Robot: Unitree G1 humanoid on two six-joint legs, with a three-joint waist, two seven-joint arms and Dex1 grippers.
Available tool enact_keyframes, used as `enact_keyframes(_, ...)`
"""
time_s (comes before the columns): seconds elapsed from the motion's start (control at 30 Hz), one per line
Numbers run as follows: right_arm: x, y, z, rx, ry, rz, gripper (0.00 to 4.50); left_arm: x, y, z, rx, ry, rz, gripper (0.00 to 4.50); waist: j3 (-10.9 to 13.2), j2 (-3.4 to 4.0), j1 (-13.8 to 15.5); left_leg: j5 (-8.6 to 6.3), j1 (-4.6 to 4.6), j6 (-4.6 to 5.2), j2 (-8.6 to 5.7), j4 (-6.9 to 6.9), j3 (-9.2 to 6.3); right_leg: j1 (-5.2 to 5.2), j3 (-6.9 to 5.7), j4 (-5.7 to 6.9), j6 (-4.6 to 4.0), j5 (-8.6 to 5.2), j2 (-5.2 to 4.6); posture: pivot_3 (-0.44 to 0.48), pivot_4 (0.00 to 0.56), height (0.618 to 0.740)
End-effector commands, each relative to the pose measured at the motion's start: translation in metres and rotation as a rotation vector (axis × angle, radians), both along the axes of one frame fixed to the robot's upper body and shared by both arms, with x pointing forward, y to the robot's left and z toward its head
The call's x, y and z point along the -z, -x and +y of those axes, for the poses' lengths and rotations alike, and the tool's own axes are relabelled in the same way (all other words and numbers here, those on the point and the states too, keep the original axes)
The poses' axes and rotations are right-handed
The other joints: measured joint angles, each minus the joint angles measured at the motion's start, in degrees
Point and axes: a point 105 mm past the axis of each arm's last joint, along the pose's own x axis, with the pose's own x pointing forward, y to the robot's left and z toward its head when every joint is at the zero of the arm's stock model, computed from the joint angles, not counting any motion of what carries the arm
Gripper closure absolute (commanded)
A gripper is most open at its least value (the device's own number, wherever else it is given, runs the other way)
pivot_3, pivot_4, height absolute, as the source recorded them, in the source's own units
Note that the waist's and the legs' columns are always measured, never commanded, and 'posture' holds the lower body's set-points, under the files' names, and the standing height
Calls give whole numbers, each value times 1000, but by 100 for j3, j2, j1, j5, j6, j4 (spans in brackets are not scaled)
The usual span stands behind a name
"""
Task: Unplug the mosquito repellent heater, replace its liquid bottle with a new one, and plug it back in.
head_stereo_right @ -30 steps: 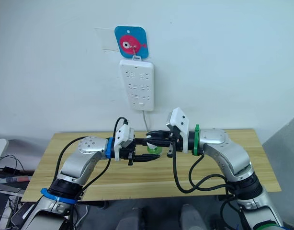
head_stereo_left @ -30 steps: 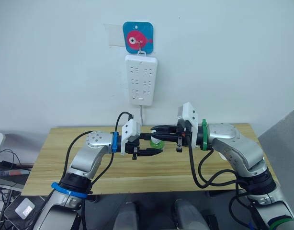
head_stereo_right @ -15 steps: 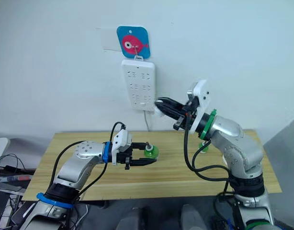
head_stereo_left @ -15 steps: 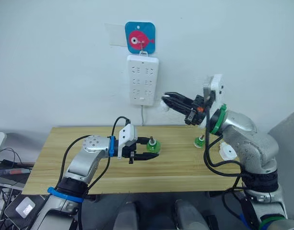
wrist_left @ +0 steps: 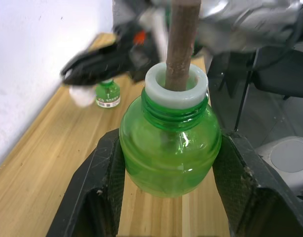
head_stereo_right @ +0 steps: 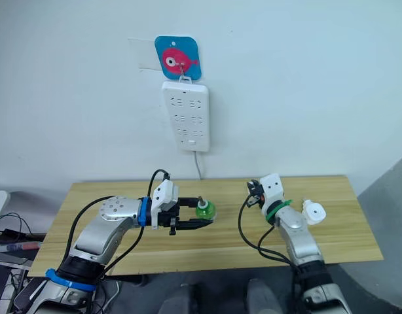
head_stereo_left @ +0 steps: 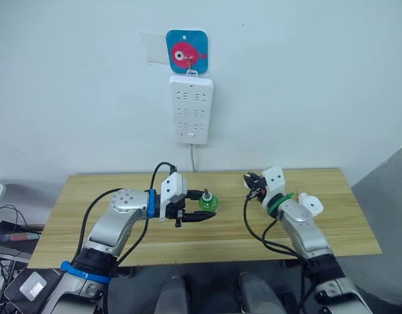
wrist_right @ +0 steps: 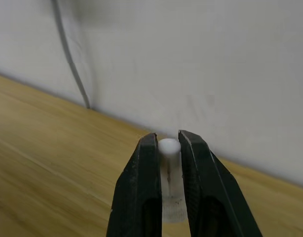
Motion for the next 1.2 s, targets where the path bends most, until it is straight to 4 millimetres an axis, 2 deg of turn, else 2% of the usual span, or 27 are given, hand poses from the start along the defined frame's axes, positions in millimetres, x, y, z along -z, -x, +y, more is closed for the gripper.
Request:
enact_keyframes(0.03,6,-10,-4,43,25,-35,4284,-13,1,1,-2,25,-43,2300,0,0,11,0,0,0,0,-1,-1,0,-1,0,0,0,0,-46,139,740)
enact_keyframes(0.37,24,-21,-19,138,30,1,4284,-13,6,5,-18,17,-42,2300,0,1,33,1,0,-2,0,-2,-2,1,-2,1,-1,0,-2,-22,133,740)
enact_keyframes(0.63,36,-18,-18,142,28,46,4284,-14,7,3,-14,19,-43,2300,-2,2,33,2,1,-4,0,-2,-2,1,-1,2,-2,0,-2,-24,124,740)
enact_keyframes(0.83,36,-16,-19,128,39,29,2129,-14,7,3,-11,19,-45,2300,-2,2,32,3,0,-5,0,-2,-2,1,-1,2,-2,1,-2,-29,119,740)
enact_keyframes(1.0,22,-8,-16,47,60,-39,243,-14,7,3,-10,19,-44,2300,-2,2,33,3,0,-6,0,-2,-2,1,-1,2,-2,1,-2,-32,119,740)
enact_keyframes(1.03,16,-5,-15,20,61,-56,23,-13,8,3,-11,19,-44,2300,-2,2,34,3,0,-6,0,-2,-2,1,-1,2,-2,1,-2,-33,119,740)
enact_keyframes(1.2,-27,22,-2,-208,18,-118,23,-13,7,5,-14,16,-40,2300,-3,3,41,3,0,-6,1,0,-3,1,-1,3,-2,0,-3,-51,121,740)
